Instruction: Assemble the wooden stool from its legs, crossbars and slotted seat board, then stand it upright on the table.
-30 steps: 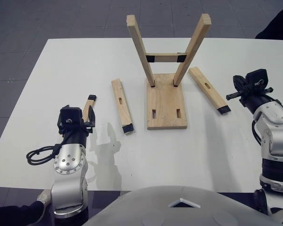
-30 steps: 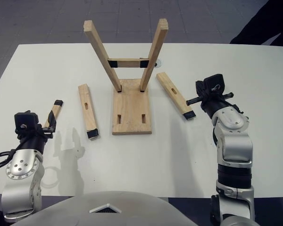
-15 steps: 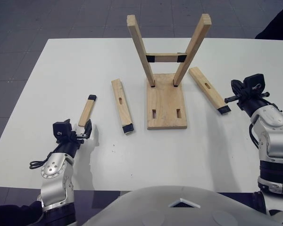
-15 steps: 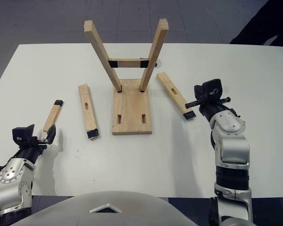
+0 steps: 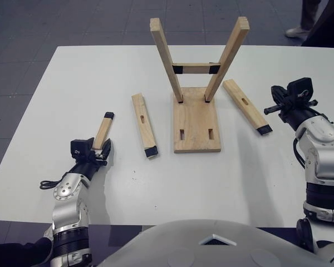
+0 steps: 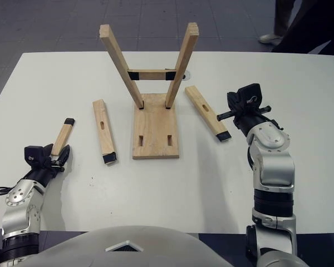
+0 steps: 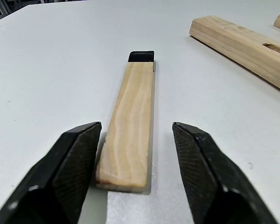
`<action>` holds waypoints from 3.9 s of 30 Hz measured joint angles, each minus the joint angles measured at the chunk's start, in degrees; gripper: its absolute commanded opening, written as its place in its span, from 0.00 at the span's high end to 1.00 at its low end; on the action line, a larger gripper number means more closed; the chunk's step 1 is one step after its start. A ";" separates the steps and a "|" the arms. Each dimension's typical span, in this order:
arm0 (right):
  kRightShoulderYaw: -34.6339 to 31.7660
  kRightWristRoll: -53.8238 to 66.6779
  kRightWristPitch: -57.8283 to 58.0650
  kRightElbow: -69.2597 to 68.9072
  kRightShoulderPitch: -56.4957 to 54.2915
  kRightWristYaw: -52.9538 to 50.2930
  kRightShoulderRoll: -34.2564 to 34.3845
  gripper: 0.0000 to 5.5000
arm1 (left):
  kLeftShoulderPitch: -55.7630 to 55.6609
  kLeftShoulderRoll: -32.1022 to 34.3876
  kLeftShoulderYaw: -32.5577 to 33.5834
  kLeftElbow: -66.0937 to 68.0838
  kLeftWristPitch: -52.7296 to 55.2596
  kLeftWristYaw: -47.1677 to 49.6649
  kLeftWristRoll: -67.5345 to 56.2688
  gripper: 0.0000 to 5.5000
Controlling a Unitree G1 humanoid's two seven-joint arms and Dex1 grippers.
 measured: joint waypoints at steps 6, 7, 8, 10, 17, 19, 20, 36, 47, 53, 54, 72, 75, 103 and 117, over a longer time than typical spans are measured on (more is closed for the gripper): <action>-0.05 0.47 0.00 0.00 0.00 -0.77 0.39 0.98 | 0.62 2.90 -4.00 -5.28 6.48 3.68 3.59 0.74; -0.05 0.49 -0.01 0.00 0.00 -0.87 0.45 0.98 | 0.67 3.14 -4.40 -6.03 7.38 4.39 4.08 0.75; -0.05 0.50 -0.01 -0.01 0.00 -0.98 0.45 0.98 | 0.68 3.21 -4.59 -6.66 8.19 5.16 4.48 0.75; -0.06 0.51 -0.01 0.00 0.00 -1.10 0.46 0.98 | 0.69 3.21 -4.77 -7.74 9.77 6.35 4.57 0.75; -5.71 5.10 1.26 0.13 -6.05 -4.97 3.29 0.98 | 1.81 0.60 3.78 -14.29 17.71 12.96 2.07 0.75; -9.47 9.79 4.04 0.30 -10.97 -6.10 4.76 0.98 | -0.30 2.15 5.77 -21.25 13.54 13.69 2.88 0.76; -10.84 11.87 5.48 0.28 -12.88 -6.55 4.99 0.98 | -2.34 3.14 6.30 -24.20 11.51 13.68 3.36 0.76; -11.28 50.05 24.21 -15.27 -17.51 0.29 7.09 0.63 | -29.63 4.53 -15.23 -32.09 1.84 5.18 6.48 0.76; -4.83 55.76 24.43 -10.81 -18.60 -4.42 12.54 0.59 | -32.27 -1.51 -25.29 -27.99 -3.16 4.92 9.92 0.76; -6.90 64.76 24.21 -6.94 -22.43 -11.47 15.53 0.59 | -30.44 -2.63 -27.40 -26.77 -5.40 4.50 11.32 0.76; -6.89 65.23 23.92 -6.65 -22.75 -12.04 15.56 0.59 | -30.44 -2.93 -27.60 -26.76 -5.40 4.51 11.36 0.76; -6.41 77.58 22.43 -0.45 -24.95 -17.02 16.15 0.90 | -30.22 -4.86 -29.52 -24.25 -9.20 4.47 13.59 0.76; -6.49 80.95 23.05 1.02 -24.97 -18.76 15.26 0.92 | -29.76 -4.58 -29.29 -23.68 -10.70 3.79 13.38 0.76; -8.31 75.54 22.92 -1.41 -19.26 -13.40 -1.76 0.93 | -20.57 0.34 -23.31 -20.16 -16.35 1.36 13.65 0.52; 8.59 25.04 -1.70 11.49 -13.16 13.66 -16.11 0.93 | -16.71 -3.70 -25.52 -17.86 -14.21 5.54 18.07 0.52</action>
